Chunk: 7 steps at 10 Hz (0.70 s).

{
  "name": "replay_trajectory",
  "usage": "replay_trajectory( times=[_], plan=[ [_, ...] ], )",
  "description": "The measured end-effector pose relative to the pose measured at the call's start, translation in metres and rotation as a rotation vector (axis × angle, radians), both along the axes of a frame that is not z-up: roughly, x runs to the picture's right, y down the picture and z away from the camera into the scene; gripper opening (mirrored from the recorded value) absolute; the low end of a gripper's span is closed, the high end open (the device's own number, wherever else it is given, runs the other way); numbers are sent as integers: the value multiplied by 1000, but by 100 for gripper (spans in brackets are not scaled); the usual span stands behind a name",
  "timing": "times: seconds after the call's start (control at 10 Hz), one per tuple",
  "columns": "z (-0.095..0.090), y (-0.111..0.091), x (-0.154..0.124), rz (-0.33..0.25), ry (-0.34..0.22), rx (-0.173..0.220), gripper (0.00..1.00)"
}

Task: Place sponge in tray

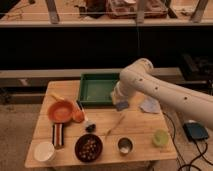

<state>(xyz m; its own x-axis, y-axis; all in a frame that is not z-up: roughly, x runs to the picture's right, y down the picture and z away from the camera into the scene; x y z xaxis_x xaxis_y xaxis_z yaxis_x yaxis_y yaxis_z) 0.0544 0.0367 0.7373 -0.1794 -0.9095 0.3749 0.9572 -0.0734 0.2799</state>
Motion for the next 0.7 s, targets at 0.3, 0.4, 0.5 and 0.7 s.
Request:
replay_trajectory(
  times=[0.3,0.4,0.5,0.7],
  plan=[
    [35,-49,-51,18,-48,42,8],
    [49,-61,-61,30,-50,41,13],
    [73,-76,-74,39,-49,39,24],
    [109,-85,-94,53,-75,0,43]
  ],
)
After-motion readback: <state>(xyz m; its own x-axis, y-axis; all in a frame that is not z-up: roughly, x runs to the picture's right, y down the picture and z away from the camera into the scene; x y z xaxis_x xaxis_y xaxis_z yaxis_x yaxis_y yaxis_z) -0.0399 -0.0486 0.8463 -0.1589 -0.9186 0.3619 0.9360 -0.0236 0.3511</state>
